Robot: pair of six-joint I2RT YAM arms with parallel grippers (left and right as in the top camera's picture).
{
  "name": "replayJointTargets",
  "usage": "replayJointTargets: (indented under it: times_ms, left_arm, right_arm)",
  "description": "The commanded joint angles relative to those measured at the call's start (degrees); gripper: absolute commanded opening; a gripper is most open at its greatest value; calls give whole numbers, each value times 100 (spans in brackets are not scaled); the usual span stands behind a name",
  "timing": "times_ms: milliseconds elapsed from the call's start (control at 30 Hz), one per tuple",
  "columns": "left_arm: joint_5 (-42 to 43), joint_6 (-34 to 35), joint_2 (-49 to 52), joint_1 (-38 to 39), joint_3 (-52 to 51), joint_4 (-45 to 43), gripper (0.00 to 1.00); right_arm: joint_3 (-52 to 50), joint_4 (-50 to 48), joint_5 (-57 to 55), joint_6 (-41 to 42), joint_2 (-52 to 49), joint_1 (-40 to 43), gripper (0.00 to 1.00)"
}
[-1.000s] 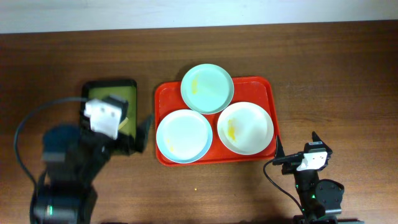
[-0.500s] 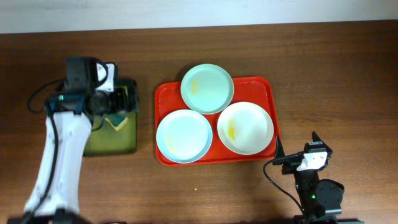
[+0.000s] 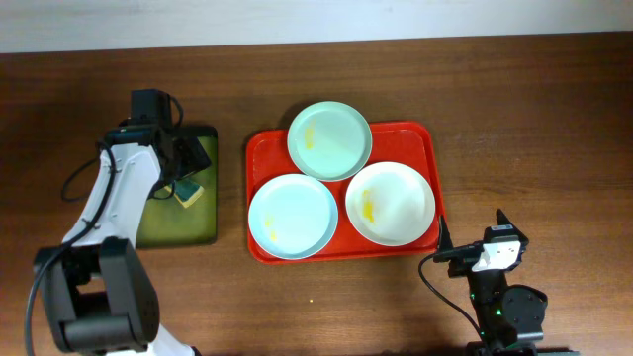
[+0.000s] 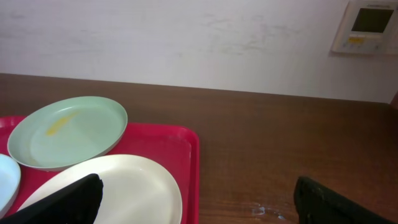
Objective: Clean dirty plates on tray and stack at the side
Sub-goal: 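Move the left gripper to the sponge in the black tray and grasp it, then lift the sponge with the left gripper and dip it in the water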
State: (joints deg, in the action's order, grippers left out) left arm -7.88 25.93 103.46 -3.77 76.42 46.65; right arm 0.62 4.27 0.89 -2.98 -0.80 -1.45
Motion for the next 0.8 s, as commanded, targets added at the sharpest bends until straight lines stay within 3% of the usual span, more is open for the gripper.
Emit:
replayJointTargets:
  times_ms: [0, 300, 533, 567, 700, 767]
  left_arm:
    - [-247, 339, 391, -28, 107, -208, 99]
    - [308, 334, 977, -236, 98, -463, 99]
    - [293, 334, 1261, -240, 55, -564, 71]
    - [291, 334, 1303, -240, 55, -560, 63]
    - [111, 330, 1370, -243, 55, -553, 49]
    - [-251, 330, 1370, -240, 55, -557, 47]
  right_arm:
    - [-31, 28, -9, 44, 44, 35, 99]
    - [-31, 28, -11, 44, 44, 35, 99]
    - [-31, 28, -11, 46, 44, 35, 99]
    - [-31, 28, -9, 44, 44, 35, 99]
    - [-31, 28, -11, 44, 44, 35, 99]
    - [-31, 28, -11, 46, 44, 35, 99]
